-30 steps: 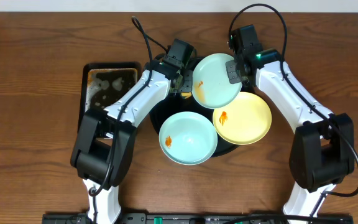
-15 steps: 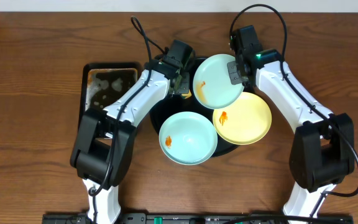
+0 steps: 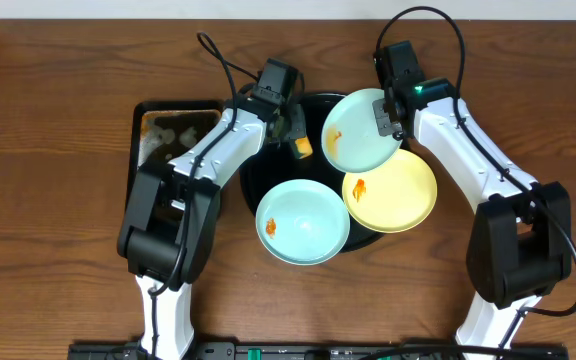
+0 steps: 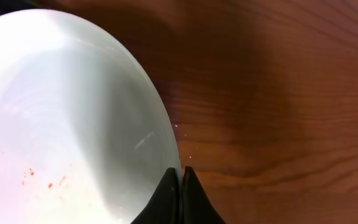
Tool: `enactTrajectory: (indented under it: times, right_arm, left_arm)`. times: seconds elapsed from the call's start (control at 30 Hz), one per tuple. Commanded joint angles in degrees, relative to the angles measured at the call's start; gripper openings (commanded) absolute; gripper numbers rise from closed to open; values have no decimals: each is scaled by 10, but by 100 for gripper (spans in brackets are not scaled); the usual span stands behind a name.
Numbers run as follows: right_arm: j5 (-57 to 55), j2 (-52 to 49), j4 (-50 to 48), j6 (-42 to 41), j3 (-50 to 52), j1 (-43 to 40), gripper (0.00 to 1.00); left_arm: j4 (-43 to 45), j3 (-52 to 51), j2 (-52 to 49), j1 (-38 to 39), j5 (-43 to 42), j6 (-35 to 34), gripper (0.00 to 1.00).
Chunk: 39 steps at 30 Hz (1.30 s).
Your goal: Clean dirty plates on tray and stack at the side
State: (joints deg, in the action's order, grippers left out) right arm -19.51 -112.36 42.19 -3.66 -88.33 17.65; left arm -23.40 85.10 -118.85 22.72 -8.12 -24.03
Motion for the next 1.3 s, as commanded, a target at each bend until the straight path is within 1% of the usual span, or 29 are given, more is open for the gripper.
enactTrajectory:
  times: [0.0,0.1,0.13,0.2,0.3,0.33,0.37,0.43,0.57,0.6,0.67,0.77,0.93,1.0,1.13,1.27]
  right_arm:
    - [-23,-7,-2,-8,0,-5,1]
    - [-23,-7,-1,-8,0,-5,1]
    - [-23,-7,-1,-8,0,-5,1]
    - [-23,-7,-1,-8,0,-5,1]
    - [-23,-7,-1,-8,0,-4,1]
    - [-23,-7,-1,-8,0,-4,1]
    - [-23,-7,-1,-7,0,-4,1]
    - [-22,-7,-1,-8,0,-4,1]
    - [-21,-7,-1,-8,0,-4,1]
    - [-21,-7,-1,-8,0,-4,1]
    - [-21,-7,-1,-8,0,-4,1]
    - [-19,-7,1,-7,0,-3,1]
    - [-3,-7,0,-8,0,-3,1]
    - [1,-7,1,-8,0,-3,1]
    - [1,-7,3,-8,0,-3,1]
    - [1,-7,6,-8,0,-3,1]
  left_arm:
    - [6,-6,-11,2,-62,0,11]
    - [28,-6,-11,3,-116,19,15]
    - [32,-6,-11,5,-120,19,17]
    - [30,-6,-11,8,-120,19,17]
    - [18,-6,-10,9,-120,18,36]
    - [14,-6,-9,8,-120,16,51]
    - [12,-6,-8,7,-120,14,59]
    - [7,-6,-5,4,-120,4,65]
    - [8,-2,-1,2,-119,-30,65]
    - [8,1,-1,2,-116,-44,67]
    - [8,2,-1,5,-91,-70,67]
    - [13,2,-1,14,-43,-89,67]
    - [17,3,-3,29,3,-89,63]
    - [20,3,-8,31,3,-86,59]
    - [34,3,-27,31,3,-60,57]
    - [47,3,-42,31,3,-60,56]
